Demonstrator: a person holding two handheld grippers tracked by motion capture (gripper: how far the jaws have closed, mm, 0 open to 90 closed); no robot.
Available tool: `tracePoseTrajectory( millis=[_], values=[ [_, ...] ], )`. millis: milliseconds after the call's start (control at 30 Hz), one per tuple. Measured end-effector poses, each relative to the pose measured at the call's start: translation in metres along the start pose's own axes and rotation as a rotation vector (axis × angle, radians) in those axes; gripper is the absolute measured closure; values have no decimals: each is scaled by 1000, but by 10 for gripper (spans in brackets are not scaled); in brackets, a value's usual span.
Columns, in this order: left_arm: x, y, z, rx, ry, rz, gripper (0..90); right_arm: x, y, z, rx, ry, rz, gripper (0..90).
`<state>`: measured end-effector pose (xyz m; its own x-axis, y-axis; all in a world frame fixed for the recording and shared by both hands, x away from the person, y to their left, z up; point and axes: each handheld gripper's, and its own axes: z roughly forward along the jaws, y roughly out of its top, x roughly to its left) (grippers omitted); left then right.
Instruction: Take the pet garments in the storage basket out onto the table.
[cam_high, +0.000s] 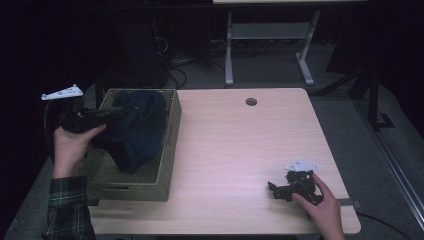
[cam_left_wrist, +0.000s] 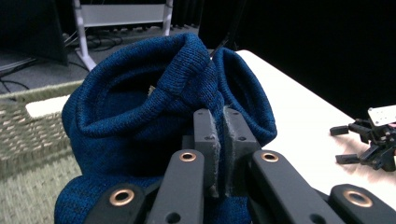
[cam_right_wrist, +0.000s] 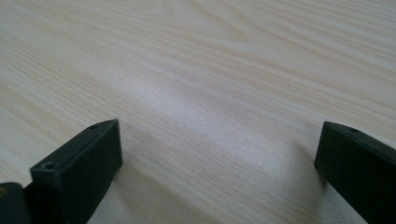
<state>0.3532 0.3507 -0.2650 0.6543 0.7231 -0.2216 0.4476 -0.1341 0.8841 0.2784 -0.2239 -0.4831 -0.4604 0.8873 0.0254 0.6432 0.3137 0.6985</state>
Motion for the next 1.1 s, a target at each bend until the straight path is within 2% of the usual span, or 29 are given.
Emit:
tracePoseTrajectory(
  millis=[267, 600, 1100],
  values=[
    [-12, 19, 0, -21, -15, 33, 855, 0, 0, 0, 0, 0, 0, 4],
    [-30, 40, 8, -48, -56, 68, 855, 0, 0, 0, 0, 0, 0, 4],
    [-55, 61, 38, -48, -130, 119, 855, 0, 0, 0, 1, 0, 2, 4]
  ],
)
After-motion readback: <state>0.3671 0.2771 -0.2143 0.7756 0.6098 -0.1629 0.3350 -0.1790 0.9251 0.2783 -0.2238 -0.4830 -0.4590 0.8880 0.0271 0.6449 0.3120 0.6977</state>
